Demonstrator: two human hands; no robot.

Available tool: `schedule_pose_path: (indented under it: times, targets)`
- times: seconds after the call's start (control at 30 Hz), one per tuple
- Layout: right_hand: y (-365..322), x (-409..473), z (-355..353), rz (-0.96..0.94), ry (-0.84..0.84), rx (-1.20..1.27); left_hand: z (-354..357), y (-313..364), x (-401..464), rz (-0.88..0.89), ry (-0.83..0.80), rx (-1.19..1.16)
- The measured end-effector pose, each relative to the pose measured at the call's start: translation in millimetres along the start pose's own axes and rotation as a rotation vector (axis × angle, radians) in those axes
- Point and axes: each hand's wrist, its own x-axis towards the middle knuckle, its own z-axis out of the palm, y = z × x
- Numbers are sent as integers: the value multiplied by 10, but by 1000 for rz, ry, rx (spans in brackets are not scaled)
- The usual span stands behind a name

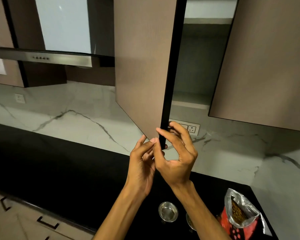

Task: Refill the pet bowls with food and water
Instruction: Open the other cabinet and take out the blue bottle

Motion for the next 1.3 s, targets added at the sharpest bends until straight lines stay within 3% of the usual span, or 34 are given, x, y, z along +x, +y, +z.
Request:
schedule_pose_path:
  times: [0.6,1.3]
  targets:
    - [-452,-115,504,-59,-183,267,-279,489,-392,215,59,-104]
    - [-1118,-370,1486,-33,-280,415,-757,1197,-563,470,310,-91]
